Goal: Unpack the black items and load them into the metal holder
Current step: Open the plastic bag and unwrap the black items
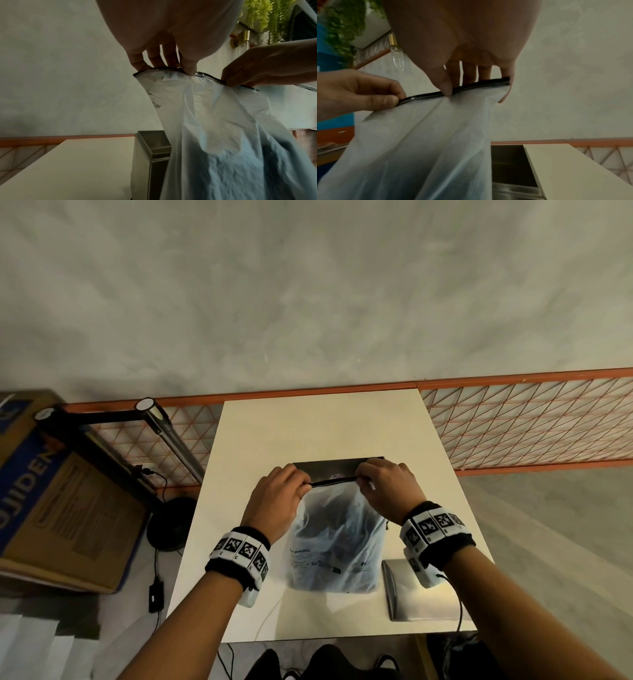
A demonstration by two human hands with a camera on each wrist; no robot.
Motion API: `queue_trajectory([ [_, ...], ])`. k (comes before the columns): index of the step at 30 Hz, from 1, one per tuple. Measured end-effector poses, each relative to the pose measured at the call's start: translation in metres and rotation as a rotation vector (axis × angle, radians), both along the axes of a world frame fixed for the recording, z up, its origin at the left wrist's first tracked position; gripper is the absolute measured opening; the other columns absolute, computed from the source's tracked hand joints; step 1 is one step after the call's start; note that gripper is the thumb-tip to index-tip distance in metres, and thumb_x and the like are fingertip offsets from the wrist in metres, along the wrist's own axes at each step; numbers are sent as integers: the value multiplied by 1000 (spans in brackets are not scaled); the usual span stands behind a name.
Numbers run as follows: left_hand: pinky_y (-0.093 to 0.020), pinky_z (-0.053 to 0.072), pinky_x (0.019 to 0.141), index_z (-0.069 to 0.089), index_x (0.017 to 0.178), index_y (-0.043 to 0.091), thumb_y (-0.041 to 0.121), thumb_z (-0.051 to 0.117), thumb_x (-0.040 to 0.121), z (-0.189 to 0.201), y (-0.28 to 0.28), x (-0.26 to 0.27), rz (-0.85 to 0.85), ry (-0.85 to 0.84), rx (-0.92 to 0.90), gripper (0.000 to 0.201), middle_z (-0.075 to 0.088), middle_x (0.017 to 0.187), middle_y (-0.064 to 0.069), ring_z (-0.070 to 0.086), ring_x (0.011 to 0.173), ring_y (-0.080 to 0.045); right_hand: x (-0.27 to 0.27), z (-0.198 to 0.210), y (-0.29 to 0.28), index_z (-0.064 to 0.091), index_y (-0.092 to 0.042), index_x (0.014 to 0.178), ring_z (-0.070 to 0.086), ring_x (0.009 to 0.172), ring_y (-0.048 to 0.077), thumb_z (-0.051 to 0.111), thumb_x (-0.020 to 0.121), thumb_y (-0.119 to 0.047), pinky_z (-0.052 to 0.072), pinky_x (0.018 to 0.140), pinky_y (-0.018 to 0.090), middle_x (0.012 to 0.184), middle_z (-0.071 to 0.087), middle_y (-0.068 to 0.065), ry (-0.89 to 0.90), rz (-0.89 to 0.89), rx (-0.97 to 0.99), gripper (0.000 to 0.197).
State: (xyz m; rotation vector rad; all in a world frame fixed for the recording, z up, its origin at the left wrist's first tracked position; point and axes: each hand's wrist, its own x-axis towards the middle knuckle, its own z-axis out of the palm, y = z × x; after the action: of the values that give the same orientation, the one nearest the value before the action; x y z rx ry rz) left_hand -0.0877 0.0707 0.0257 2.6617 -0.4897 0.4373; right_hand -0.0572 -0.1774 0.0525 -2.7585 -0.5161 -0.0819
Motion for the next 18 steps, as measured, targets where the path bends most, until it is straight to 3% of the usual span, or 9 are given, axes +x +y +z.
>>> queue_trajectory([
  [5,-37,48,75,64,109,21,27,55,102,1,-9,0,-55,45,2,12,53,105,8,54,91,-16,0,-7,30,64,-22,107,61,97,23,48,96,-37,49,78,42,104,62,-1,-4,177,-38,24],
  [13,-30,43,73,65,102,18,24,61,101,0,-14,-5,-12,94,-88,7,55,99,6,53,84,-14,-1,-16,51,64,-17,95,59,80,21,49,100,-30,44,62,33,91,61,0,-111,268,55,20],
  [18,-36,45,74,60,100,22,25,60,100,4,-11,-4,-15,92,7,3,56,100,9,54,90,-16,-3,-15,46,61,-20,90,56,76,18,42,99,-31,47,62,33,89,59,-4,-118,289,103,23],
])
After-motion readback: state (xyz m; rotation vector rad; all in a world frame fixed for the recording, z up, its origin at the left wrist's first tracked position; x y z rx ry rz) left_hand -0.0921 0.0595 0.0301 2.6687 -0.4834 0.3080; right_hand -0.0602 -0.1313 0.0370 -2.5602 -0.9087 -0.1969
